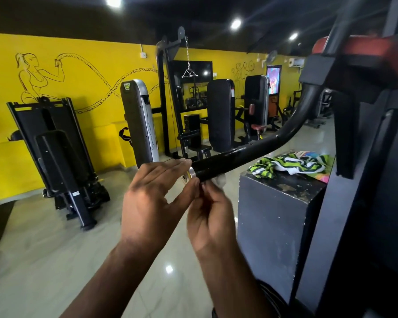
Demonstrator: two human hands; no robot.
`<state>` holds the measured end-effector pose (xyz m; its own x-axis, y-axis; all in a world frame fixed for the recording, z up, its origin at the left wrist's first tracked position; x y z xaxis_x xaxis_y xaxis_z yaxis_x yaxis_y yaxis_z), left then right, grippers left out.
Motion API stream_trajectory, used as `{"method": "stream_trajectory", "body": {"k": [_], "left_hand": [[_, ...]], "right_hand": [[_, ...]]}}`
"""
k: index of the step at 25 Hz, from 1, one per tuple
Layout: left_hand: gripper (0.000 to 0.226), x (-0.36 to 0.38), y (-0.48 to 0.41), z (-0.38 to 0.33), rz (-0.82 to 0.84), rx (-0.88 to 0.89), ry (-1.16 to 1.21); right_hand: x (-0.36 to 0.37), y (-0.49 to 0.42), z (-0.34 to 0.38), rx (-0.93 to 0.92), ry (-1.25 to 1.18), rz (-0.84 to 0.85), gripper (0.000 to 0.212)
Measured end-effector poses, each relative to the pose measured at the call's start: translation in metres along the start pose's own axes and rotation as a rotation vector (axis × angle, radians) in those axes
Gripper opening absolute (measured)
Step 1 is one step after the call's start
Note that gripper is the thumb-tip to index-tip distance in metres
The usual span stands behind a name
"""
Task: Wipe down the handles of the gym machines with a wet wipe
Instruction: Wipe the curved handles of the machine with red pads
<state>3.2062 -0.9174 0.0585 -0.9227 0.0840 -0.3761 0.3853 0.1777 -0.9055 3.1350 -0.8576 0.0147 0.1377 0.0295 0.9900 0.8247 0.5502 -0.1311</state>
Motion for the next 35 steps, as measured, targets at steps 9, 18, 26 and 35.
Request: {"method": "stream_trajectory", "body": {"k": [9, 18, 26, 35], "left_hand": [[0.041, 0.0, 0.002, 0.001, 0.001, 0.019, 0.02], [0.04, 0.0, 0.003, 0.003, -0.016, 0.02, 0.04], [0.036, 0.001, 0.002, 0.003, -0.049, 0.004, 0.092], [0.032, 0.001, -0.002, -0.002, -0.041, -0.018, 0.088]], "right_hand": [[-0.007, 0.019, 0.024, -1.1, 0.975, 0.049, 0.024], [0.088, -0.023, 0.094, -0.808, 2.273, 0.997, 0.025], [0.136, -0.037, 0.082, -0.224, 2.441, 1.132, 0.023], [0.144, -0.055, 0.077, 0.033, 2.794, 1.116, 0.02]]}}
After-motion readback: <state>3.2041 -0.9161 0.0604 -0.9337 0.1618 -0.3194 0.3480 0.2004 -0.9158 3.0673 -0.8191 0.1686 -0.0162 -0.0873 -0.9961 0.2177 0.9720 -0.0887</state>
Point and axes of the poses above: each hand's wrist, its own y-axis away from the middle knuckle, its own x-axis out of the palm, z = x × y, the point moved 2 cm from there along -y, towards the middle knuckle, and after that the axes turned 4 degrees about -x, right-handed, at the moved point
